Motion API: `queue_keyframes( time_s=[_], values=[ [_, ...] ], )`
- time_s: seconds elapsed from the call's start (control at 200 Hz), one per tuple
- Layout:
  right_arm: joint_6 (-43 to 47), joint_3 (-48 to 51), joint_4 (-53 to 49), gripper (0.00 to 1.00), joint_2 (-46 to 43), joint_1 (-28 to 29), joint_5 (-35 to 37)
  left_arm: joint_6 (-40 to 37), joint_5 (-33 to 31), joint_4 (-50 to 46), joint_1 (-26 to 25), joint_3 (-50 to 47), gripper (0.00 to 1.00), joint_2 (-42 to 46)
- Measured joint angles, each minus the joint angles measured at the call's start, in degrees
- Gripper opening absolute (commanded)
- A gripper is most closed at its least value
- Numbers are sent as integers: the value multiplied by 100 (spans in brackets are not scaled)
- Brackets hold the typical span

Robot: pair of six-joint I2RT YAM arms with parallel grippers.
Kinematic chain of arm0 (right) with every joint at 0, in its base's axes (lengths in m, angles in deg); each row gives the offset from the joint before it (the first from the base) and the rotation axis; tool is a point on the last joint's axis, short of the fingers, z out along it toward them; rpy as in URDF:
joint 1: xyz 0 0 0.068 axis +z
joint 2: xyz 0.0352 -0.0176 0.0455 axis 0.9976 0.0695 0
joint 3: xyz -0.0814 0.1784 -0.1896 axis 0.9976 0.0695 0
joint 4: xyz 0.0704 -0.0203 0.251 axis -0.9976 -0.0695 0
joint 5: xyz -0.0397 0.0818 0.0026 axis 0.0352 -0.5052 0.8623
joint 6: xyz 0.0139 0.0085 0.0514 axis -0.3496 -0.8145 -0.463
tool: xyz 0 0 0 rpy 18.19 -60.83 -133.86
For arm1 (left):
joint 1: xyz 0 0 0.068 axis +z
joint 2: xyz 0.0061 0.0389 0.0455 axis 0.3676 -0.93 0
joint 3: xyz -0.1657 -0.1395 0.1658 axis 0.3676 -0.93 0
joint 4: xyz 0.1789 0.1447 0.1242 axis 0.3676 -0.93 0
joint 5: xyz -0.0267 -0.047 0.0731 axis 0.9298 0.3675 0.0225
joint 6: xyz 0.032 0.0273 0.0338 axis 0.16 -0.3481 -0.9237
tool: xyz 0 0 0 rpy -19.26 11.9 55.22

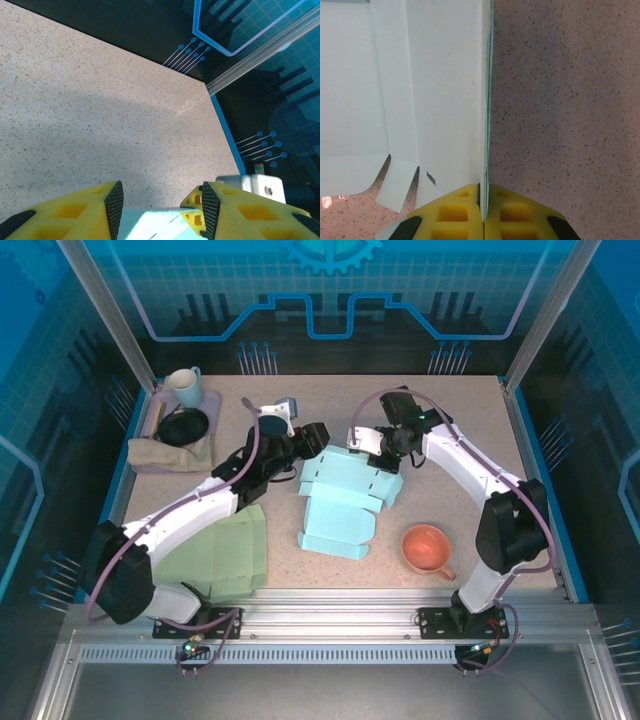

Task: Fold the paper box

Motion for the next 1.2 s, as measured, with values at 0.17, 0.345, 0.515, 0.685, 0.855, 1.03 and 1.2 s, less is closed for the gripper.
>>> queue_keyframes(
  time_s=[0.17, 0.345, 0.515, 0.685, 0.855, 1.03, 1.2],
  values=[
    [50, 87, 72, 0, -55, 11, -61, 201, 24, -2, 0, 90, 42, -214],
    [50, 162, 190, 0, -133, 9, -59, 343, 179, -7, -11, 87, 40, -332],
    [48, 229, 273, 0, -245, 9, -59, 431, 214, 2, -52, -11, 40, -348],
    [48, 249, 302, 0, -249, 2, -57, 448, 225, 7, -90, -140, 39, -348],
    [48, 293, 343, 0, -260, -35, -59, 472, 304, 37, -254, -175, 38, -345],
    [48, 332, 343, 0, -286, -74, -59, 579, 328, 46, -348, -186, 38, -343],
    [48, 334, 343, 0, -286, -109, -76, 603, 350, 48, -428, -186, 38, -343]
  ],
)
